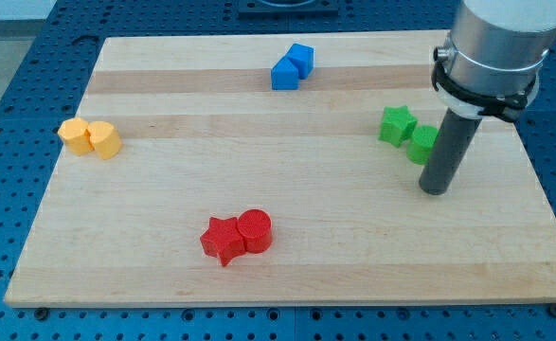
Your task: Move the red circle into red star
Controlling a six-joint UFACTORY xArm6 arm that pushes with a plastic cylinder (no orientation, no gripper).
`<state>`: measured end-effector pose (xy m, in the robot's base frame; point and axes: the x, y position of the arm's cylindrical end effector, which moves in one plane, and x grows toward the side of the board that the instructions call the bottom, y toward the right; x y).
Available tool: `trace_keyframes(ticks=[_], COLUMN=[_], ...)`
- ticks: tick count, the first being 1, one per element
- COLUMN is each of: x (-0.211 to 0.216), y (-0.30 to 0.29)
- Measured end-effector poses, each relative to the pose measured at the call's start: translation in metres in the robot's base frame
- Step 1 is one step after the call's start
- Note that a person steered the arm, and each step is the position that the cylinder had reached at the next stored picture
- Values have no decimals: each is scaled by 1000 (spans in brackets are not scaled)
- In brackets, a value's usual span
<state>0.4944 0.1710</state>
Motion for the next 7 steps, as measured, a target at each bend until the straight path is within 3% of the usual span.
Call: trace_keyframes(ticks=[1,2,3,7], x=[2,29,52,104], y=[24,31,13,-193])
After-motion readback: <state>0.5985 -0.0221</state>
